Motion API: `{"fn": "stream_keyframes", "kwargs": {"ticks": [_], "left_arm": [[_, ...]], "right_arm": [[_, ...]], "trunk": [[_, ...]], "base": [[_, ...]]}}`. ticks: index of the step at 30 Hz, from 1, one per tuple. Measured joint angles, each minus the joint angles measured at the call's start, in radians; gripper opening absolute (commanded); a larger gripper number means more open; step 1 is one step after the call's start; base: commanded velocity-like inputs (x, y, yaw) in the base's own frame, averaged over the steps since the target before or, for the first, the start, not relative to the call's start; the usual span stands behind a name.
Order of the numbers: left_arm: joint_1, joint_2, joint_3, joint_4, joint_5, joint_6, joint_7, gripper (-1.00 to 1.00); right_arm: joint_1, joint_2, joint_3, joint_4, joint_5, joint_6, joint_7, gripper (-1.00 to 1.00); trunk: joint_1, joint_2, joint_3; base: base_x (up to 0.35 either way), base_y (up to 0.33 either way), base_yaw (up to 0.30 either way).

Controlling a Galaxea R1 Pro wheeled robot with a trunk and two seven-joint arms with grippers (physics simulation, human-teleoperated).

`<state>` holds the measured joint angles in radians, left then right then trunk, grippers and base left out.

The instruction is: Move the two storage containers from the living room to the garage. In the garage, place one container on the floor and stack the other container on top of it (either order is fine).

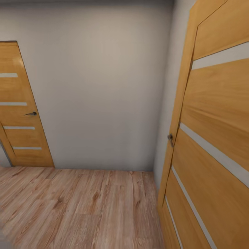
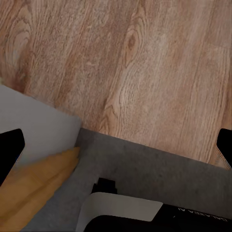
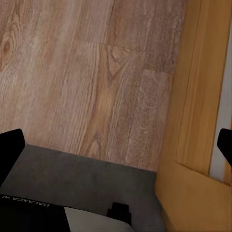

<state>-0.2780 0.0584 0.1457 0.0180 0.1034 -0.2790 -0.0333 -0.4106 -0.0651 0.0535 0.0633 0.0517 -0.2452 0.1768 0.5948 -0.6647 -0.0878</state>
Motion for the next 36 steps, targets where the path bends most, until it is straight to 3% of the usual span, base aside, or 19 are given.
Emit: {"fn": "stream_keyframes", "kwargs": {"ticks": [7, 30, 36], "left_arm": [[0.0, 0.0, 0.0, 0.0, 0.0, 0.0, 0.0, 1.0], [0.0, 0.0, 0.0, 0.0, 0.0, -0.001, 0.0, 1.0], [0.0, 0.0, 0.0, 0.0, 0.0, 0.001, 0.0, 1.0]], "right_arm": [[0.0, 0.0, 0.0, 0.0, 0.0, 0.0, 0.0, 1.0], [0.0, 0.0, 0.0, 0.0, 0.0, -0.002, 0.0, 1.0], [0.0, 0.0, 0.0, 0.0, 0.0, -0.001, 0.0, 1.0]], "trunk": [[0.0, 0.0, 0.0], [0.0, 0.0, 0.0], [0.0, 0.0, 0.0]], "base": [[0.294, 0.0, 0.0], [0.017, 0.0, 0.0], [0.231, 0.0, 0.0]]}}
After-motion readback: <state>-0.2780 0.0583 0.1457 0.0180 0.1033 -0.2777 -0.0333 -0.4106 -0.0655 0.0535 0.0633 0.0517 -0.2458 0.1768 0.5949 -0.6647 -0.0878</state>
